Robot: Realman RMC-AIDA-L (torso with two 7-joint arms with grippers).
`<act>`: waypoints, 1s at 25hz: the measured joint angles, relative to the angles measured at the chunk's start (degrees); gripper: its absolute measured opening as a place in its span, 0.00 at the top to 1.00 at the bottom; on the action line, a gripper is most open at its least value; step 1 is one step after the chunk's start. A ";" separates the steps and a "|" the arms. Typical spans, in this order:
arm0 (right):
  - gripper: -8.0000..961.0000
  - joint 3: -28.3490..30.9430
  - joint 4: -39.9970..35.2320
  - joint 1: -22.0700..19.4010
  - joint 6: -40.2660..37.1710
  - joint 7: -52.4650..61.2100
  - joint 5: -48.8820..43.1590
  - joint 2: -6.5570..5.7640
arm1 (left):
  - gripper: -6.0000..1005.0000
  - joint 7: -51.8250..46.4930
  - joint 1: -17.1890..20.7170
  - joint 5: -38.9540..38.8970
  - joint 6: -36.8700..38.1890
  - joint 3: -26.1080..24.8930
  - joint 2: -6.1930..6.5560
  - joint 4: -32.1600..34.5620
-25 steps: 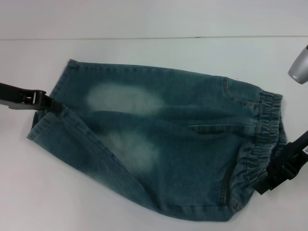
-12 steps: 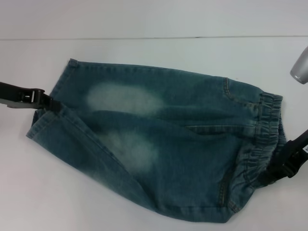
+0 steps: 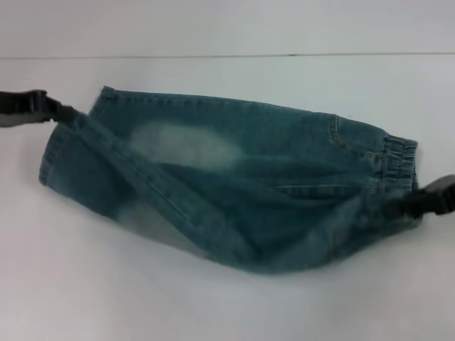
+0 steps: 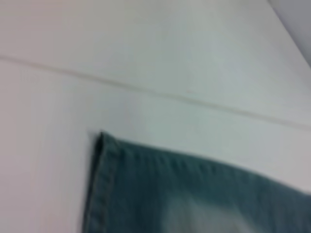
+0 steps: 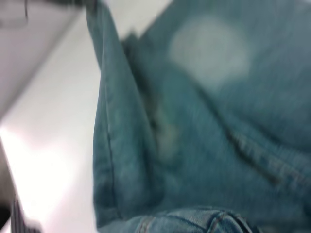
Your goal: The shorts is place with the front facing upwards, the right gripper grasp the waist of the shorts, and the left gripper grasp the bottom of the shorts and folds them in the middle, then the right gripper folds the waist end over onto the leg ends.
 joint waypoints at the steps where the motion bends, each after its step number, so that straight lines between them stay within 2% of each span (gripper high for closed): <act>1: 0.94 0.51 0.08 -1.12 0.92 0.07 1.98 0.00 | 0.96 -0.01 0.09 -0.76 -1.45 -0.01 0.00 -0.29; 5: 0.94 2.53 2.52 -4.29 5.88 0.32 7.51 -0.05 | 0.96 0.55 0.16 -3.49 -6.95 0.31 -0.47 -1.26; 10: 0.94 4.70 6.09 -6.13 13.33 -0.95 12.36 0.25 | 0.96 3.03 0.14 -6.75 -13.89 0.68 -2.07 -1.85; 19: 0.94 4.85 7.32 -5.29 23.09 -2.65 16.39 2.57 | 0.96 8.45 -0.28 -8.38 -24.08 1.69 -5.43 -2.10; 25: 0.94 4.85 7.42 -5.25 27.36 -4.12 19.46 3.38 | 0.96 11.16 -0.17 -9.70 -31.38 6.34 -7.59 -2.24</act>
